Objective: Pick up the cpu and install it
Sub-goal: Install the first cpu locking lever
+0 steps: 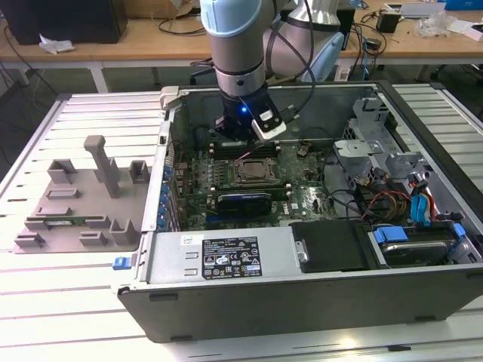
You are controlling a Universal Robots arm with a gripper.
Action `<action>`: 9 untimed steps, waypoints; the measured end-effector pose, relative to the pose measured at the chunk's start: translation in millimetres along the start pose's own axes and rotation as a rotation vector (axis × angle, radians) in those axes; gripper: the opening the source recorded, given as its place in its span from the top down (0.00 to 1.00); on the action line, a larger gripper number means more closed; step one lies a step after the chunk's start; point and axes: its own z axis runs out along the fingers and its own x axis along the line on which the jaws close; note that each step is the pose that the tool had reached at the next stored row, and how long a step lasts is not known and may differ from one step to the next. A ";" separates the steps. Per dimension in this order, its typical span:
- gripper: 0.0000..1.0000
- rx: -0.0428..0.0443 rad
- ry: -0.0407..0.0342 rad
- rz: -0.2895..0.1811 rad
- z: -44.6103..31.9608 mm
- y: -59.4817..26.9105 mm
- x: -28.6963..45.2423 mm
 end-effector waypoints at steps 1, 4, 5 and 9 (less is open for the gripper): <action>0.89 -0.0002 -0.0011 -0.002 0.6 -0.2 0.1; 0.89 -0.0007 -0.0020 -0.004 4.3 -0.7 0.6; 0.89 -0.0007 -0.0027 -0.005 5.2 -0.9 0.7; 0.89 -0.0009 -0.0066 -0.006 9.6 -0.7 1.4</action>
